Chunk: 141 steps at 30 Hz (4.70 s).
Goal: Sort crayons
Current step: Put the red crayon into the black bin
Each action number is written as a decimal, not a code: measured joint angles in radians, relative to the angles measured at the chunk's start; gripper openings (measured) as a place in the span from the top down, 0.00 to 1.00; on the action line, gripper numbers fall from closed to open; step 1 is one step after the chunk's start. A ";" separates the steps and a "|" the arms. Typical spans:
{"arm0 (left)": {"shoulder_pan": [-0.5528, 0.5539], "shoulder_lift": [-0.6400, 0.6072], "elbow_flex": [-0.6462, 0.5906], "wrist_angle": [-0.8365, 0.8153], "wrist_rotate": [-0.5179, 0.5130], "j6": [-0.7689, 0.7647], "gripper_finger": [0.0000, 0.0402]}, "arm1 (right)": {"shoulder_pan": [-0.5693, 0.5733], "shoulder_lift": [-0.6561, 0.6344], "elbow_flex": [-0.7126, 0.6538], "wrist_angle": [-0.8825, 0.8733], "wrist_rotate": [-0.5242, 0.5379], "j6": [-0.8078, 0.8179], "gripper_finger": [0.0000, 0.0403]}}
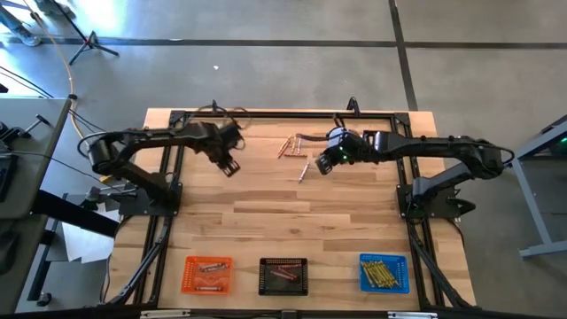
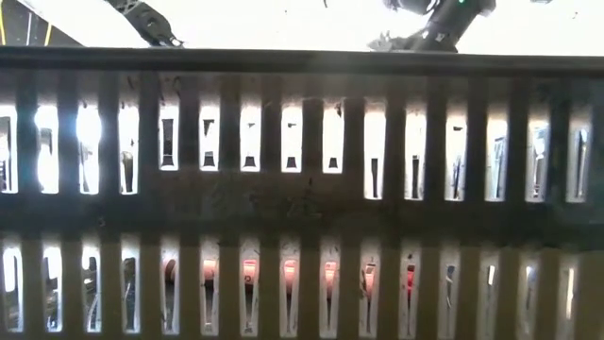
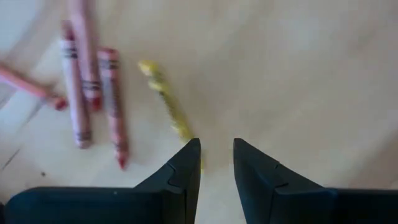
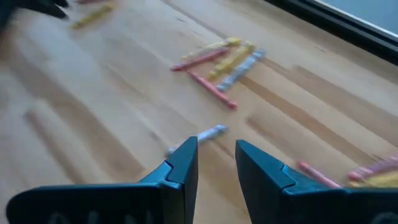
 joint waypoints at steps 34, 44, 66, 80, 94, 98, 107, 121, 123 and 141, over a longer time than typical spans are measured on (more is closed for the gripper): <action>0.248 0.146 -0.064 0.119 -0.025 0.041 0.80 | -0.152 0.000 0.000 -0.084 -0.031 -0.026 0.77; 0.248 0.168 -0.063 0.128 -0.023 0.026 0.80 | -0.152 0.000 0.000 -0.083 -0.060 -0.017 0.77; 0.201 -0.010 0.045 0.002 0.125 -0.062 0.99 | -0.152 0.000 0.000 -0.005 -0.056 0.017 0.77; -0.462 -0.125 0.067 0.538 0.346 -0.432 0.99 | -0.134 0.000 0.000 -0.031 -0.068 -0.089 0.77; -0.923 0.172 0.149 0.850 0.258 -0.506 0.99 | -0.028 0.000 0.000 -0.106 -0.075 -0.089 0.77; -0.999 0.296 0.249 0.802 0.253 -0.406 0.99 | 0.002 0.000 0.000 -0.112 -0.075 -0.089 0.77; -1.043 0.448 0.487 0.425 0.051 -0.290 0.99 | 0.053 0.000 0.000 -0.126 -0.075 -0.088 0.77; -1.029 0.455 0.517 0.422 0.096 -0.347 0.79 | 0.060 0.000 0.000 -0.159 -0.074 -0.080 0.77; -1.029 0.455 0.517 0.430 0.102 -0.345 0.76 | 0.060 0.000 0.000 -0.159 -0.073 -0.081 0.77; -0.623 0.449 0.518 0.217 0.000 -0.171 0.77 | 0.057 0.000 0.000 -0.143 -0.050 -0.099 0.77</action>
